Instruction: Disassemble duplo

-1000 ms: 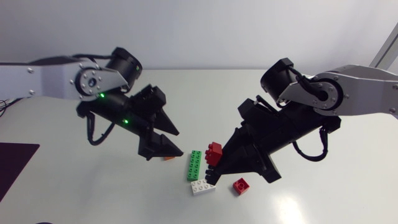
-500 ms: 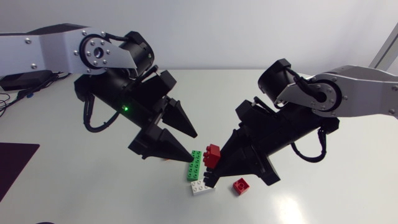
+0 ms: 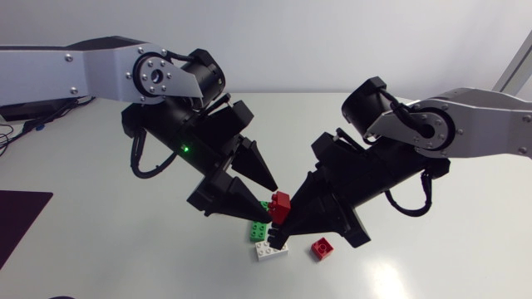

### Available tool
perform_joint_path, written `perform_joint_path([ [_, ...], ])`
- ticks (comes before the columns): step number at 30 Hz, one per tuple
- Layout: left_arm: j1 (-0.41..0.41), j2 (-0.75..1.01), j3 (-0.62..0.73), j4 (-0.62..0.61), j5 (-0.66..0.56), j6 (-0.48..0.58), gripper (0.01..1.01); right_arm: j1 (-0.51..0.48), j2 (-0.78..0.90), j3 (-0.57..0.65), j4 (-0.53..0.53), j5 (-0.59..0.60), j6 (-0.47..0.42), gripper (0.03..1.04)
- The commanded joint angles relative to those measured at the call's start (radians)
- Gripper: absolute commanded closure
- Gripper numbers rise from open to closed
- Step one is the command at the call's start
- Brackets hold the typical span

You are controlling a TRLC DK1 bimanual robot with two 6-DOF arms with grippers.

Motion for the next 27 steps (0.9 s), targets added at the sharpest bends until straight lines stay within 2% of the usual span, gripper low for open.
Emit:
perform_joint_path([
  [1,-0.008,0.024,0.029,-0.007,0.014,-0.008,0.162,0.007,0.012,0.015,0.011,-0.001,0.018,0.8],
  [11,-0.026,0.046,0.027,0.027,0.018,-0.042,0.198,0.036,0.013,0.007,0.031,0.008,0.036,0.8],
  [12,-0.03,0.047,0.027,0.027,0.018,-0.042,0.225,0.037,0.012,0.006,0.031,0.008,0.036,0.8],
  [15,-0.031,0.052,0.026,0.03,0.018,-0.043,0.423,0.037,0.007,0.004,0.031,0.009,0.036,0.8],
  [19,-0.03,0.05,0.027,0.031,0.018,-0.048,0.815,0.037,-0.002,-0.004,0.03,0.011,0.036,0.8],
  [27,0.009,0.023,0.03,0.002,0.055,-0.037,0.828,0.042,-0.019,-0.025,0.031,0.017,0.027,0.8],
])
